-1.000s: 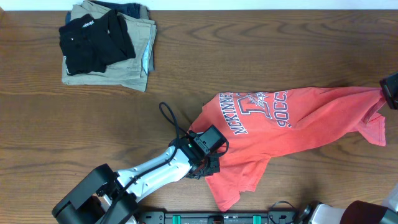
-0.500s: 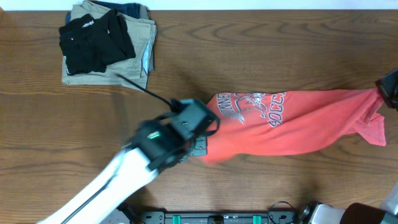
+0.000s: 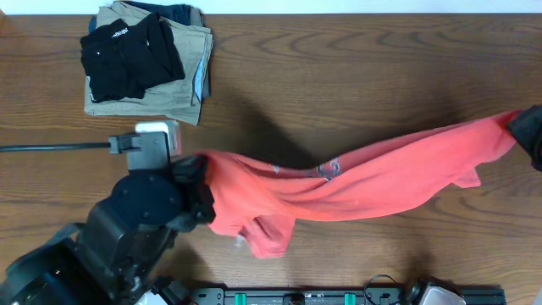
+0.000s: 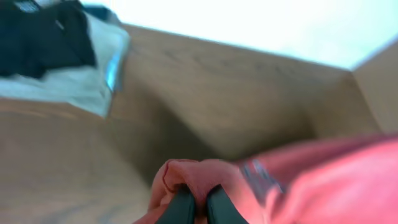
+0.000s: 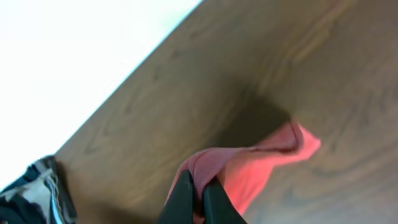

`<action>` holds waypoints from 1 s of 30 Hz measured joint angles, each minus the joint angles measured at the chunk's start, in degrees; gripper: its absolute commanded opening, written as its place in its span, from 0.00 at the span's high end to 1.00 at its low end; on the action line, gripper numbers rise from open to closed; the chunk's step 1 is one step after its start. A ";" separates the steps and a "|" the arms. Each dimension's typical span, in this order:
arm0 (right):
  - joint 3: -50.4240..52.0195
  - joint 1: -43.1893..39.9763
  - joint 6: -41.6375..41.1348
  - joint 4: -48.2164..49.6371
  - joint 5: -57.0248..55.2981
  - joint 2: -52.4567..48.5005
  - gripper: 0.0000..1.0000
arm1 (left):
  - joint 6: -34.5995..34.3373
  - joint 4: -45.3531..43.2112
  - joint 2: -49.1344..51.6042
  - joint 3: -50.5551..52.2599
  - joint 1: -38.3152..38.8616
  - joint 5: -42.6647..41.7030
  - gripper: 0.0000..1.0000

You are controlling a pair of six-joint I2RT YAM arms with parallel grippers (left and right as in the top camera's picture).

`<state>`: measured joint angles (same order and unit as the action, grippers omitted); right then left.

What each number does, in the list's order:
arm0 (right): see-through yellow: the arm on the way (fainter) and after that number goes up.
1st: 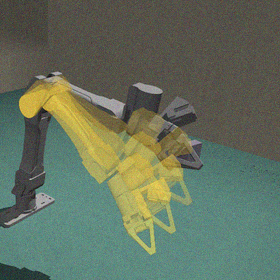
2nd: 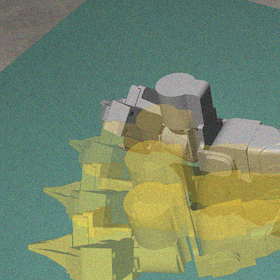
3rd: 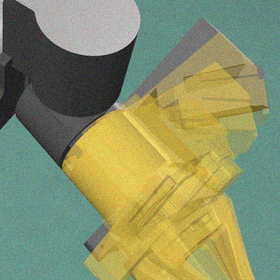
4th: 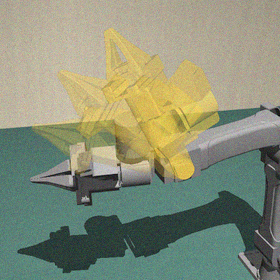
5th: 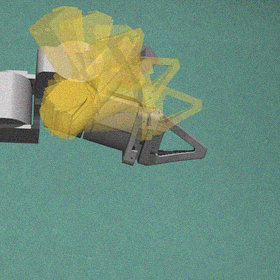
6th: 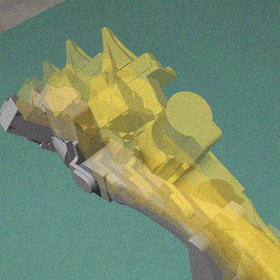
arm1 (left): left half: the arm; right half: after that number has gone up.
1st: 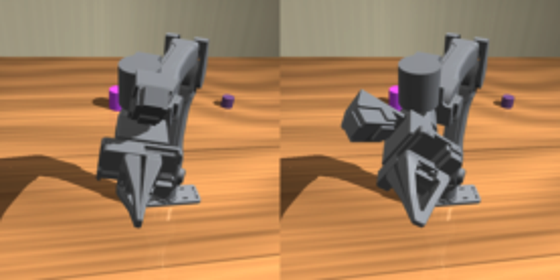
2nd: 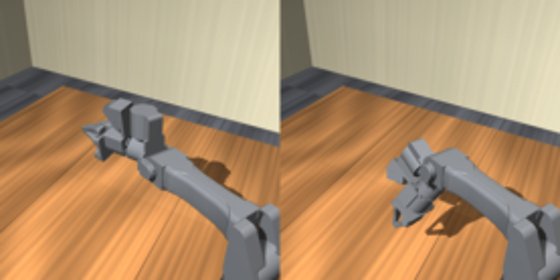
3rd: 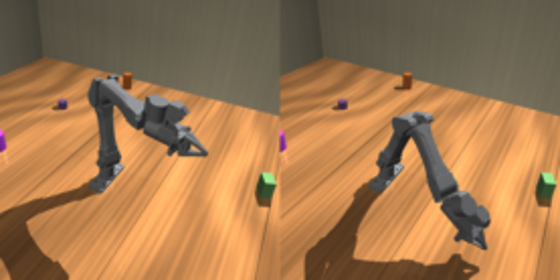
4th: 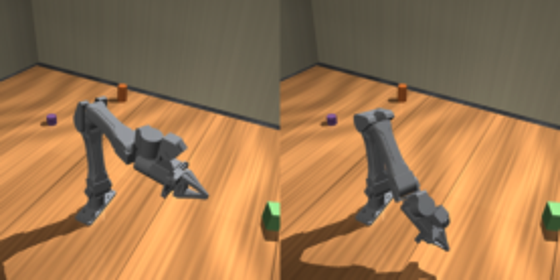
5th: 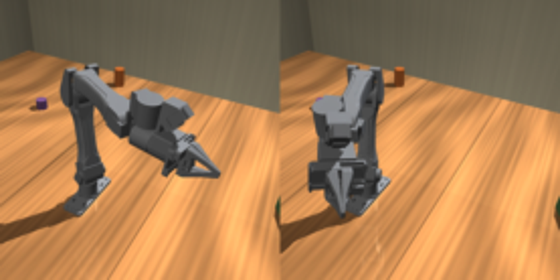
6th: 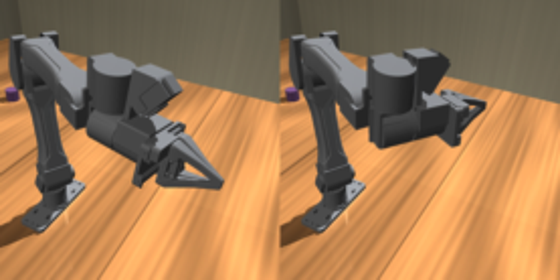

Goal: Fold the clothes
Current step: 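Lift the T-shirt with both grippers and lay it flat toward the top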

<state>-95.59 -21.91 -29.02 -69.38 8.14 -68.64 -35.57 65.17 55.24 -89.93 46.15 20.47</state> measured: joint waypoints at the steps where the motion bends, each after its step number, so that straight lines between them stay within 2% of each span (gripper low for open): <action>1: -0.04 0.72 0.00 1.16 0.00 -1.18 0.99 | 0.59 -1.73 1.05 0.02 -0.17 1.49 0.94; 6: -0.02 4.76 -0.02 10.14 1.57 -10.62 0.99 | 6.86 -15.41 10.03 0.00 -4.81 4.74 0.94; 11: -2.54 7.17 -0.02 15.15 3.19 -21.22 0.99 | 14.93 -26.10 22.62 -0.85 -16.26 -3.19 0.94; 14: -11.37 7.17 0.11 12.41 3.69 -25.90 0.99 | 17.68 -26.14 30.21 -7.34 -24.04 -10.67 0.94; 16: -20.22 6.69 0.46 9.77 3.96 -28.11 0.99 | 18.99 -24.98 34.77 -15.47 -28.92 -15.41 0.94; 22: -47.80 -0.50 1.05 1.36 4.66 -28.63 0.99 | 21.07 -20.26 37.22 -39.98 -35.17 -21.57 0.94; 25: -54.49 -3.19 1.05 -2.19 4.09 -26.75 0.99 | 21.59 -18.29 34.16 -46.29 -35.28 -22.69 0.94; 30: -57.72 -3.41 1.05 -8.70 4.42 -24.72 0.99 | 22.14 -10.88 30.49 -48.19 -35.17 -23.61 0.94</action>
<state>-153.32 -25.32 -27.97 -78.08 12.56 -93.36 -13.43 54.28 85.73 -138.12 10.98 -3.14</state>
